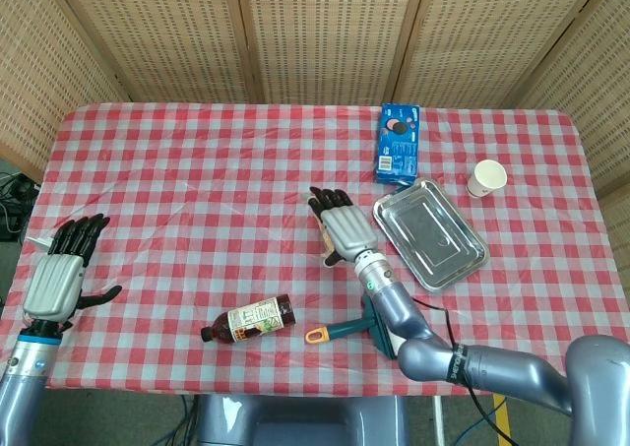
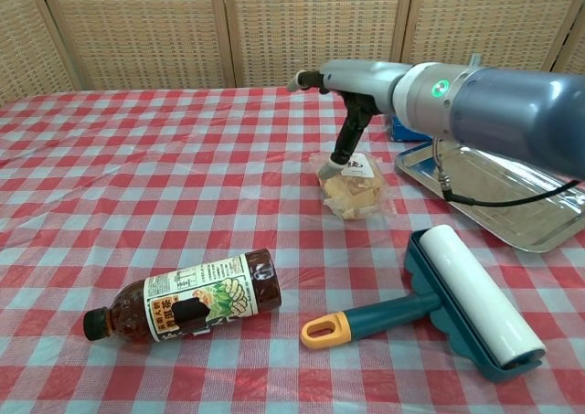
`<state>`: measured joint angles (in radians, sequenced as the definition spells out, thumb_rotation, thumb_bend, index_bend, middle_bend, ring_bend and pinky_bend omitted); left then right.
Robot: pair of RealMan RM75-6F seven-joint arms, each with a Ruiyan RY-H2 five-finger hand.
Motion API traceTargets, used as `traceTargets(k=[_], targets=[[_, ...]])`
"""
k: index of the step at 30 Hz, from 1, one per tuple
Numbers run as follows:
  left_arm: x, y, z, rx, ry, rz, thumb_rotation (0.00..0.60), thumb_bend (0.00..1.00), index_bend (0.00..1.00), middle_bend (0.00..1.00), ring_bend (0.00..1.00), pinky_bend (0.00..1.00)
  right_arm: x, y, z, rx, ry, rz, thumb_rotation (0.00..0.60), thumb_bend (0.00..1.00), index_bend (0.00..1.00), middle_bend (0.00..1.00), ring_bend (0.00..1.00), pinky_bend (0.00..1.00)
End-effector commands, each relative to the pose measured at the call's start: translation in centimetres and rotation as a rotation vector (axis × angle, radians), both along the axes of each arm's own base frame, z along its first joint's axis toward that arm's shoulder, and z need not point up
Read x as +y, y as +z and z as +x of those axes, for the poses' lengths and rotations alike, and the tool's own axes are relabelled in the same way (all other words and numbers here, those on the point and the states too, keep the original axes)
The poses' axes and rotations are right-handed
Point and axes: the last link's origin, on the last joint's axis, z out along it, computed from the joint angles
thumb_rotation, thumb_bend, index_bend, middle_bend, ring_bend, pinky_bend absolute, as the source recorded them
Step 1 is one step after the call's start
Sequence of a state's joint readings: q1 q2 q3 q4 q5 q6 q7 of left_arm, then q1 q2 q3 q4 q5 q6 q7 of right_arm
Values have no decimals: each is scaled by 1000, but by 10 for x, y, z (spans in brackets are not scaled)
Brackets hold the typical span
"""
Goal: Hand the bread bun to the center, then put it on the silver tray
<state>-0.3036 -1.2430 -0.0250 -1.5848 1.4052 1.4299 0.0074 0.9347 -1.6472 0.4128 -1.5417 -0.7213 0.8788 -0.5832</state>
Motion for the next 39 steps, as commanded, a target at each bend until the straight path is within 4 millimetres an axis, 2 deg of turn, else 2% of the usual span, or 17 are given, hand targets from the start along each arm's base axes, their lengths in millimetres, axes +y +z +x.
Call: traceTargets(k=[1, 9, 25, 28, 32, 36, 39], targets=[[0, 1, 0, -5, -1, -1, 600, 139, 0, 0, 0, 0, -1, -14, 4, 23, -8, 25, 600, 95, 78, 0, 0, 0], [1, 3, -1, -15, 1, -2, 600, 139, 0, 0, 0, 0, -14, -31, -8, 92, -51, 42, 600, 96, 91, 0, 0, 0], [4, 3, -2, -20, 6, -8, 600, 139, 0, 0, 0, 0, -29, -37, -41, 197, -142, 57, 600, 95, 70, 0, 0, 0], [4, 3, -2, -18, 6, -10, 600, 139, 0, 0, 0, 0, -31, -38, -46, 210, -152, 51, 600, 95, 108, 0, 0, 7], [5, 3, -2, -19, 6, -12, 600, 138, 0, 0, 0, 0, -34, -38, -49, 199, -158, 23, 600, 95, 175, 34, 0, 163], [5, 3, -1, -24, 5, -13, 600, 139, 0, 0, 0, 0, -34, -41, -52, 193, -154, 24, 600, 95, 219, 72, 24, 202], [5, 3, -1, -27, 4, -16, 600, 139, 0, 0, 0, 0, -33, -42, -53, 187, -149, 18, 600, 101, 351, 253, 204, 303]])
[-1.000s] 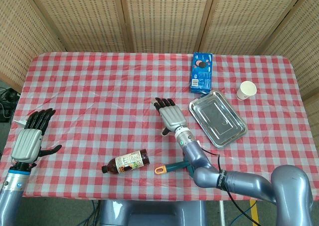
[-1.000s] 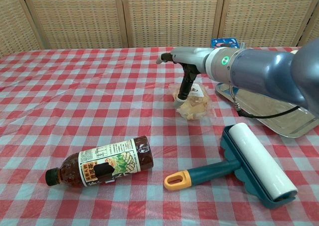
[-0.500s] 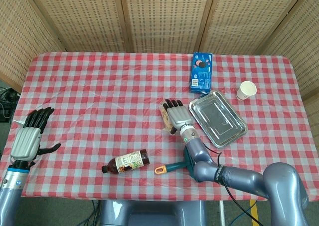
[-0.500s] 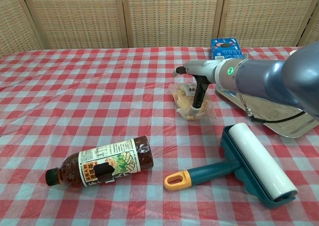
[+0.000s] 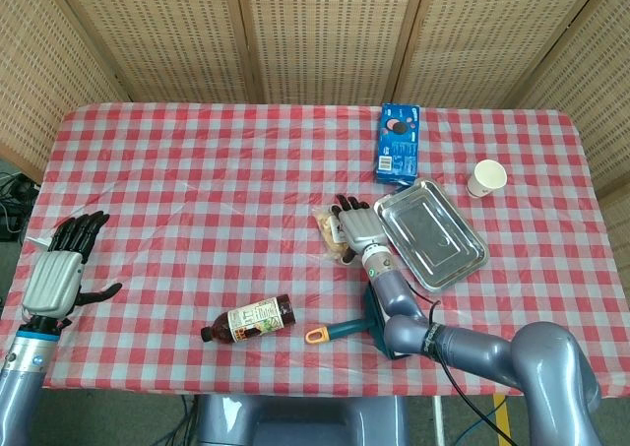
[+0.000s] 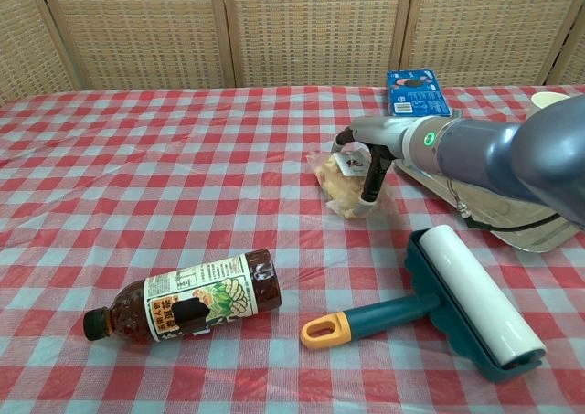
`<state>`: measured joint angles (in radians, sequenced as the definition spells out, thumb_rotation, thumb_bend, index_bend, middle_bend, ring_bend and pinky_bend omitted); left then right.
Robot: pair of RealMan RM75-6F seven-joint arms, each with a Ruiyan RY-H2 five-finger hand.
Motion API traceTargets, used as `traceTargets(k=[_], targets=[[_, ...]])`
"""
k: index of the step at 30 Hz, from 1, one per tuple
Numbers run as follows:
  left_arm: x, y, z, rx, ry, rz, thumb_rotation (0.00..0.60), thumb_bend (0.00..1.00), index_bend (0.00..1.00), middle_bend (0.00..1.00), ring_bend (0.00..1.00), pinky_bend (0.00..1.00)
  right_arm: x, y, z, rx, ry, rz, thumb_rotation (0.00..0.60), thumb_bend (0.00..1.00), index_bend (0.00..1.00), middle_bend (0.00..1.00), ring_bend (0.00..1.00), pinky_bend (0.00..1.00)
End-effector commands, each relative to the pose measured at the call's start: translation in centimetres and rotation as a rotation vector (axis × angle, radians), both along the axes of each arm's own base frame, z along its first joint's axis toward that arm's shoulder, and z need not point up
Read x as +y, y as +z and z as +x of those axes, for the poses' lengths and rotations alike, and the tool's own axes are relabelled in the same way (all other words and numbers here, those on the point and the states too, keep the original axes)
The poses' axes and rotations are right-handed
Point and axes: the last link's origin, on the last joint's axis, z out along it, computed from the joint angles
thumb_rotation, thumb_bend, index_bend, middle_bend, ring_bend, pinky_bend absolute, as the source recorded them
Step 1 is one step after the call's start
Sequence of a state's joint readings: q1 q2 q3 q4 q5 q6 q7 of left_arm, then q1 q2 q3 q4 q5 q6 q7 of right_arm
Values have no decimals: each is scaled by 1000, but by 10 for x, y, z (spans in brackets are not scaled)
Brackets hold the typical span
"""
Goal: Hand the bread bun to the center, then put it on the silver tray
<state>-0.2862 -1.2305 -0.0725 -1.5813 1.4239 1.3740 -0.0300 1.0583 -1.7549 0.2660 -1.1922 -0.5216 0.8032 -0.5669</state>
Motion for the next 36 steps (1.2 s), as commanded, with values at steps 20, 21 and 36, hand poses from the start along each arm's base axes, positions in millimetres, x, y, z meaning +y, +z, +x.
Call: traceTargets(k=[20, 21, 36], targets=[[1, 0, -1, 6, 6, -1, 600, 138, 0, 0, 0, 0, -6, 58, 0, -73, 83, -173, 600, 107, 502, 426, 375, 361], [1, 0, -1, 6, 6, -2, 600, 138, 0, 0, 0, 0, -6, 63, -2, -69, 82, -182, 600, 107, 502, 426, 375, 361], [-1, -6, 3, 41, -10, -13, 600, 138, 0, 0, 0, 0, -11, 126, -93, 35, -97, -281, 600, 107, 501, 413, 375, 360]])
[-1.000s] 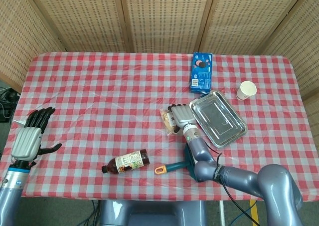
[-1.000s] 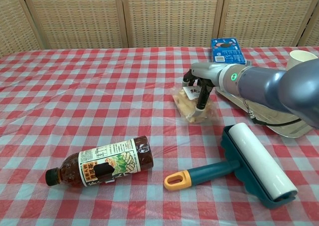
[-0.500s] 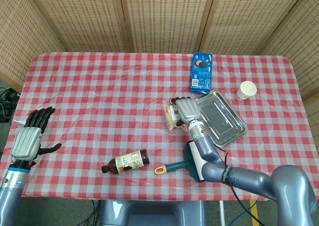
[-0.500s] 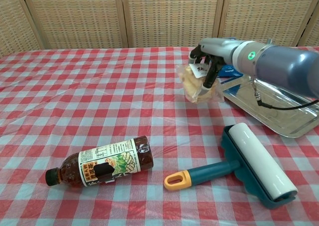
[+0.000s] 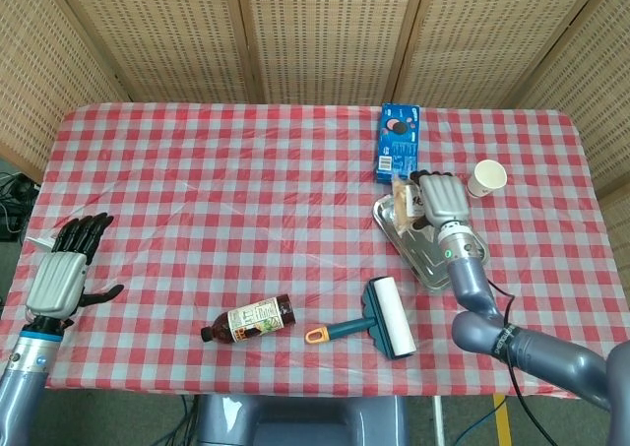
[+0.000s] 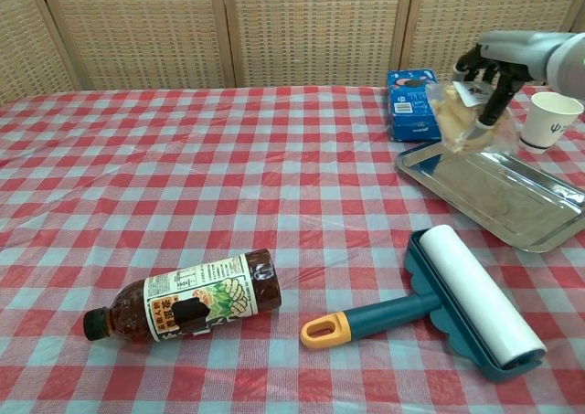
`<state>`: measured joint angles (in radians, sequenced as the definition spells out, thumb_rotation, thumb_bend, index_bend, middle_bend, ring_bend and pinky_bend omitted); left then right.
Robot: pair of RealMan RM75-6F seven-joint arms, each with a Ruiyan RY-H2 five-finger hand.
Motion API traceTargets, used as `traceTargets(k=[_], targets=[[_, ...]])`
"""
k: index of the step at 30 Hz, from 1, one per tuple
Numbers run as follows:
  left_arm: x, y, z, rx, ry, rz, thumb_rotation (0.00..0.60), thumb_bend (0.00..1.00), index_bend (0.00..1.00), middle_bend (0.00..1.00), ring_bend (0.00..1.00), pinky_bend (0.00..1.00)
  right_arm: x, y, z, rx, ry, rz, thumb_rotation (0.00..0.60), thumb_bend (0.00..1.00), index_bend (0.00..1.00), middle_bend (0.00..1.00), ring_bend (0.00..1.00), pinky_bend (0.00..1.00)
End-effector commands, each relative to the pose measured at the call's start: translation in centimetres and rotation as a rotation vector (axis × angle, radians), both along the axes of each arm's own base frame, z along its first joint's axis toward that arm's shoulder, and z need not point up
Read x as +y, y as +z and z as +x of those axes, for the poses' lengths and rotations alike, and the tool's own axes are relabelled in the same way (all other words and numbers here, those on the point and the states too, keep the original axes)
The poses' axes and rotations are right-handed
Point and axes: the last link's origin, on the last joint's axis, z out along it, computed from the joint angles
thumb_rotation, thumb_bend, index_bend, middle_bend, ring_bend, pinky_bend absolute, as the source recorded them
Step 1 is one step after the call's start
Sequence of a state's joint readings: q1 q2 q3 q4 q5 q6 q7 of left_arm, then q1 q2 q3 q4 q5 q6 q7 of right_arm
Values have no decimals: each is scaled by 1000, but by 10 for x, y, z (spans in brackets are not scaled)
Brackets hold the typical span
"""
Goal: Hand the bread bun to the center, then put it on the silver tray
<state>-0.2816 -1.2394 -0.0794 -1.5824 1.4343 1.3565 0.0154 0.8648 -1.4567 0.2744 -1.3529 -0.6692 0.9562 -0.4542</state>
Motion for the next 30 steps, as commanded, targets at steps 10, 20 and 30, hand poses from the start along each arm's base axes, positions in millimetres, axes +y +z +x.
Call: traceTargets(k=[10, 20, 30], targets=[[-3, -5, 2, 24, -9, -6, 600, 138, 0, 0, 0, 0, 12, -10, -55, 4, -106, 45, 600, 107, 496, 394, 367, 361], [-2, -6, 2, 31, -8, -11, 600, 138, 0, 0, 0, 0, 13, -19, -65, 1, -109, 62, 600, 99, 341, 148, 119, 134], [-2, -7, 1, 35, -6, -12, 600, 138, 0, 0, 0, 0, 14, -3, -65, 45, -87, 13, 600, 97, 128, 0, 0, 0]])
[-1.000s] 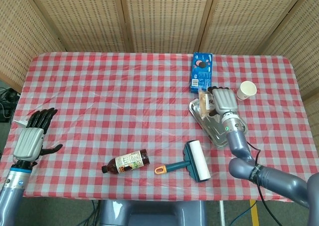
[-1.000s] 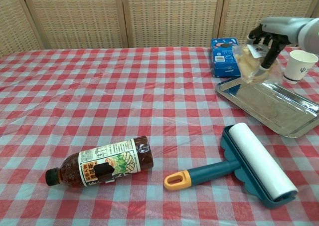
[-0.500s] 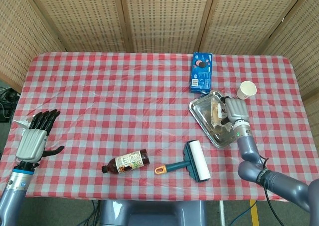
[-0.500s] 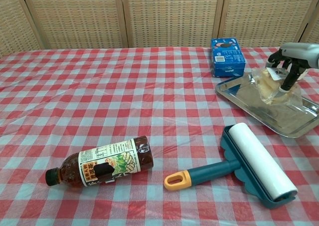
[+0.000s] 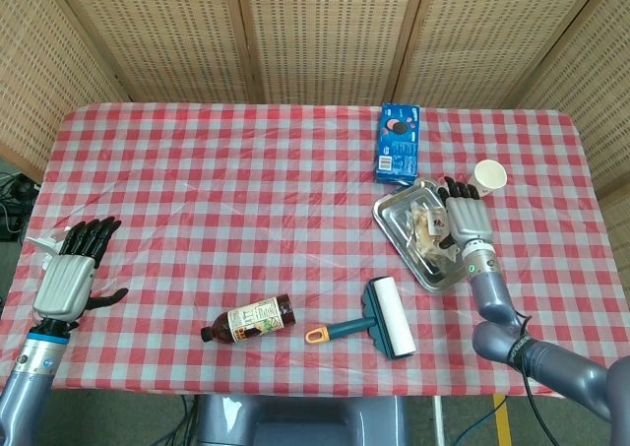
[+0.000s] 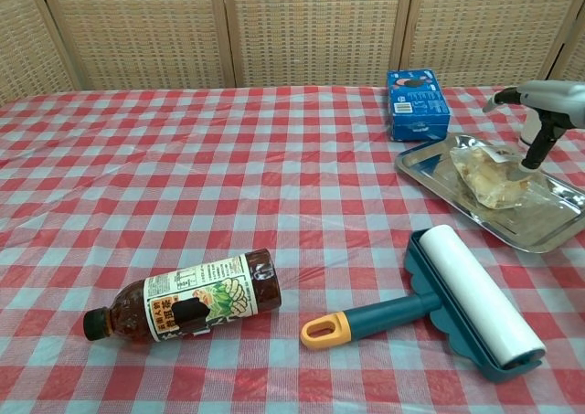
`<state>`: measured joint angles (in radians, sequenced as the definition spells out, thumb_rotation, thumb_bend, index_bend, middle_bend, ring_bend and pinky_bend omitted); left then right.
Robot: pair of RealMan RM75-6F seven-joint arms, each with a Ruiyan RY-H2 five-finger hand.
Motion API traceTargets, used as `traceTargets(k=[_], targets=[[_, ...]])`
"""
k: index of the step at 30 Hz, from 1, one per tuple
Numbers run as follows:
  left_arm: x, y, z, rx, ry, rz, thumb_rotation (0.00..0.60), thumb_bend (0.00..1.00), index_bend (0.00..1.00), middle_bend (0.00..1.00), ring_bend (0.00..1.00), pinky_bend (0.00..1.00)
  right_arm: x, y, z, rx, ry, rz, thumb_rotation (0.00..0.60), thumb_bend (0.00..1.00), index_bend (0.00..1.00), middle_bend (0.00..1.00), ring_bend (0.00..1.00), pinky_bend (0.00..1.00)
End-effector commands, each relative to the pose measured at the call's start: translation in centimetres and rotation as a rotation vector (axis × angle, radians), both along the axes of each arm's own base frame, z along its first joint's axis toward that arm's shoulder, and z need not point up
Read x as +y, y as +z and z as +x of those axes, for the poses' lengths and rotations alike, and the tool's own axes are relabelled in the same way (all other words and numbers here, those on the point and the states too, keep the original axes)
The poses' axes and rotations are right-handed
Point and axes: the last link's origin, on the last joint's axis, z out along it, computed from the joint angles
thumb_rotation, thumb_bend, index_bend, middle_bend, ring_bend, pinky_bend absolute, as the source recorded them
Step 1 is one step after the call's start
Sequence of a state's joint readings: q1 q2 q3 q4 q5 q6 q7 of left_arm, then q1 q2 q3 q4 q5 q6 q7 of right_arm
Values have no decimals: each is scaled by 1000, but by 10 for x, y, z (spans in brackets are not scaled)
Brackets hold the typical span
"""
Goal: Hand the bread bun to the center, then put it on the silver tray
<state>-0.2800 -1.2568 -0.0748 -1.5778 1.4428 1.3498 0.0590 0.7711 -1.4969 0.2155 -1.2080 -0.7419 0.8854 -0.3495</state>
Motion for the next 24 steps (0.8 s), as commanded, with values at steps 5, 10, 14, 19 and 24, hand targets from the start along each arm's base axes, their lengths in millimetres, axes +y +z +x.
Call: traceTargets(k=[5, 10, 14, 19, 24], targets=[[1, 0, -1, 2, 5, 4, 600, 138, 0, 0, 0, 0, 8, 22, -4, 11, 6, -56, 600, 97, 105, 0, 0, 0], [2, -2, -3, 12, 14, 2, 600, 138, 0, 0, 0, 0, 32, 43, -18, 63, 52, -126, 600, 97, 72, 0, 0, 0], [2, -4, -3, 25, 15, -1, 600, 138, 0, 0, 0, 0, 58, 56, -35, 73, 62, -184, 600, 96, 45, 0, 0, 0], [4, -8, -4, 35, 15, 5, 600, 138, 0, 0, 0, 0, 94, 72, -56, 26, 61, -263, 600, 95, 29, 0, 0, 0], [4, -11, -6, 28, 20, -2, 600, 138, 0, 0, 0, 0, 125, 79, -72, -13, 97, -323, 600, 93, 9, 0, 0, 0]])
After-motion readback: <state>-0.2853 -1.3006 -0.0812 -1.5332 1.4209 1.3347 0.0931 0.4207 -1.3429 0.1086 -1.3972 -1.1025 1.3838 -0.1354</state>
